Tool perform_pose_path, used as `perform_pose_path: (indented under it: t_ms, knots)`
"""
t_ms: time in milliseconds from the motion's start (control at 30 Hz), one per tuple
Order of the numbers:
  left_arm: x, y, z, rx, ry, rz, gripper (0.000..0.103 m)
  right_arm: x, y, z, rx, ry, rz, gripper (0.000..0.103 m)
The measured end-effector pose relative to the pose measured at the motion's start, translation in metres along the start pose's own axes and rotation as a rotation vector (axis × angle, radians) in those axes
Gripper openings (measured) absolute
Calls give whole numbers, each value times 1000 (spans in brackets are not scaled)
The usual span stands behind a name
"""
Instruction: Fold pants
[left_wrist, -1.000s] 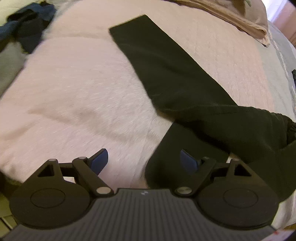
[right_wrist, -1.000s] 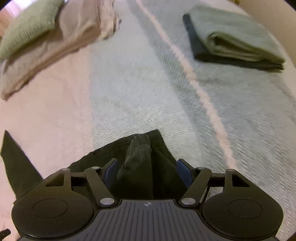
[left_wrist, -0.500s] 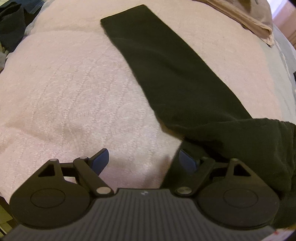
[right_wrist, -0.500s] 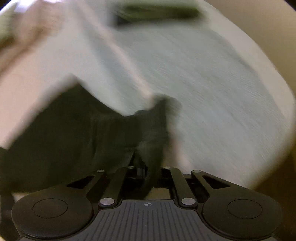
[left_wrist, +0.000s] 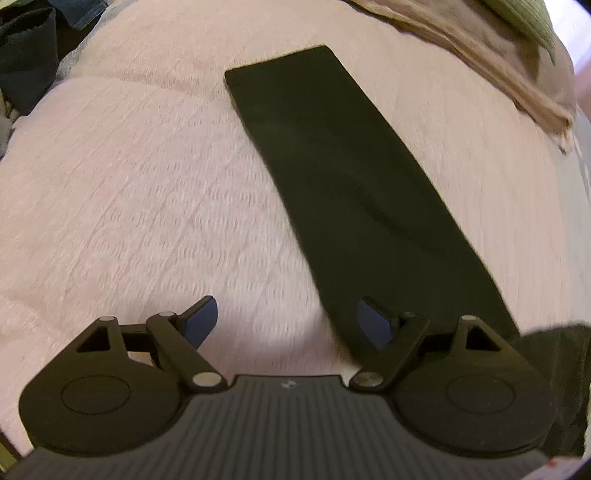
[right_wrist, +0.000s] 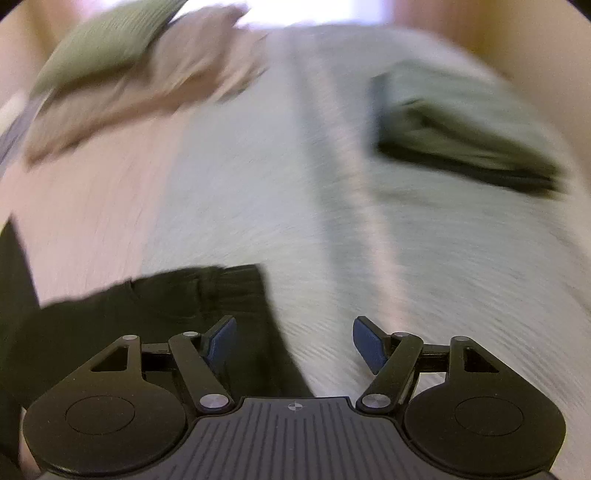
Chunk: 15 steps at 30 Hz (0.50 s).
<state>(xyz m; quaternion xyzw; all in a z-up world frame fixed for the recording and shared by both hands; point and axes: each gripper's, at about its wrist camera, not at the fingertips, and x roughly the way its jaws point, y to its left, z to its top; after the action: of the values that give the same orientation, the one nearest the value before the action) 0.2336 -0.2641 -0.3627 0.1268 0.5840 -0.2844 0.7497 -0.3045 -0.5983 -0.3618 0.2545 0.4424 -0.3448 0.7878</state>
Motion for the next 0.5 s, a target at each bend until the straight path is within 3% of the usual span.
perform_pose_path:
  t_ms: [133,233,267,300,333,400,500]
  knots:
    - [7,8,18,-50,-9,-14,81,59,-7,11,-73,60,102,68]
    - [12,17,25,-70,-11,-13,81,74,-28,13,-43,83,200,69]
    - [17,21,27,-79,-7,-14,81,75,-34,15,-21,81,243,66]
    - [19,24,27,-87,0,-14,81,77,-37,16,1,84,289,51]
    - [22,26,28,-97,6,-15,81,79,-37,15,16,93,349,51]
    - [28,29,29,-112,7,-29,81,76,-35,15,12,92,347,49]
    - [33,29,35,-121,-13,-50,81,76,-39,13,12,79,336,36]
